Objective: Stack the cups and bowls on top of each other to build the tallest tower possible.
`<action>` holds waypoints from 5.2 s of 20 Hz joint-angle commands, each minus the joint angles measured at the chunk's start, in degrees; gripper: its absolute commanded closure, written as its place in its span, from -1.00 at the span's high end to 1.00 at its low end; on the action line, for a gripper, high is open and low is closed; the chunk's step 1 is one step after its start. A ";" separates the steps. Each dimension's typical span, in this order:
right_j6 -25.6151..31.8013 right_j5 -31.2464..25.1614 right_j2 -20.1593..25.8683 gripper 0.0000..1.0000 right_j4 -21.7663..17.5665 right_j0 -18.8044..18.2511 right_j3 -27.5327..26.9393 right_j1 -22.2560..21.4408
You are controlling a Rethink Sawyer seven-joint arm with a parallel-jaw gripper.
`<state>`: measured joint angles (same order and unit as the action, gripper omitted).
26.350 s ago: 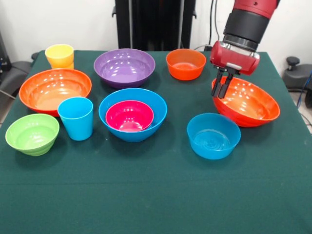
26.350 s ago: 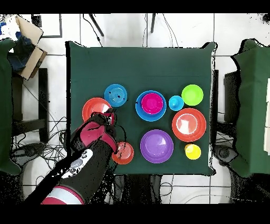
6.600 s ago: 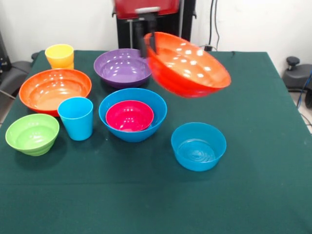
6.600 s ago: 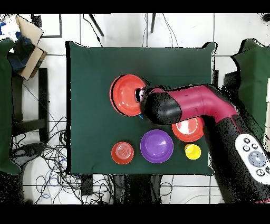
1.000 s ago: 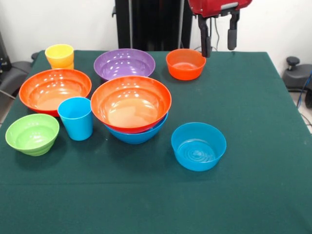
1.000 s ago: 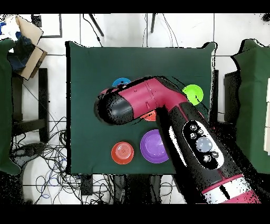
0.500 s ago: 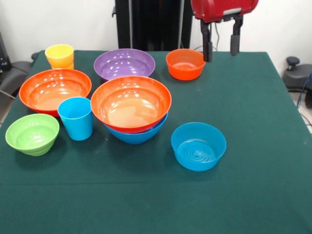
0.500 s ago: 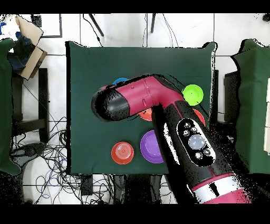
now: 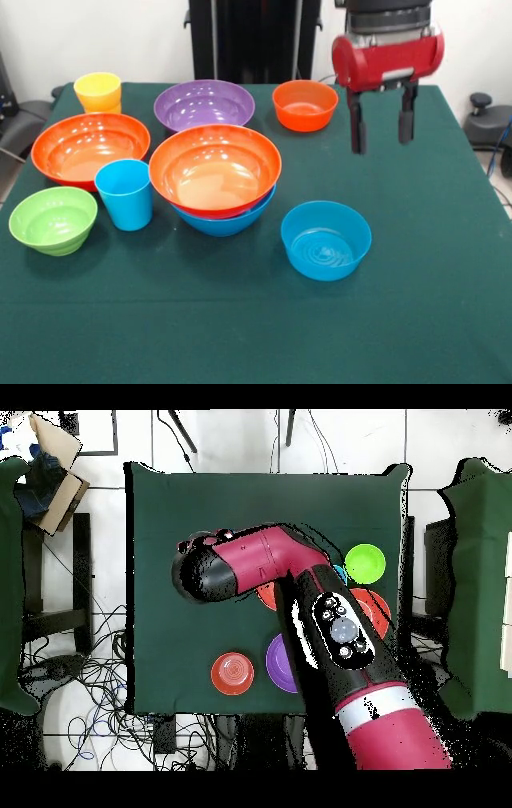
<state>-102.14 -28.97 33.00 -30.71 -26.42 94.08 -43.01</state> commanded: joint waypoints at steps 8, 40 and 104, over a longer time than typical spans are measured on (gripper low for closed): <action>-8.08 10.95 -8.61 1.00 -3.18 0.77 1.96 4.91; -3.80 -0.90 -17.08 1.00 8.24 10.57 -2.36 0.96; 4.24 4.45 -14.33 1.00 3.34 7.24 -9.07 12.11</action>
<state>-104.16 -27.12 15.30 -21.40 -17.81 80.33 -30.13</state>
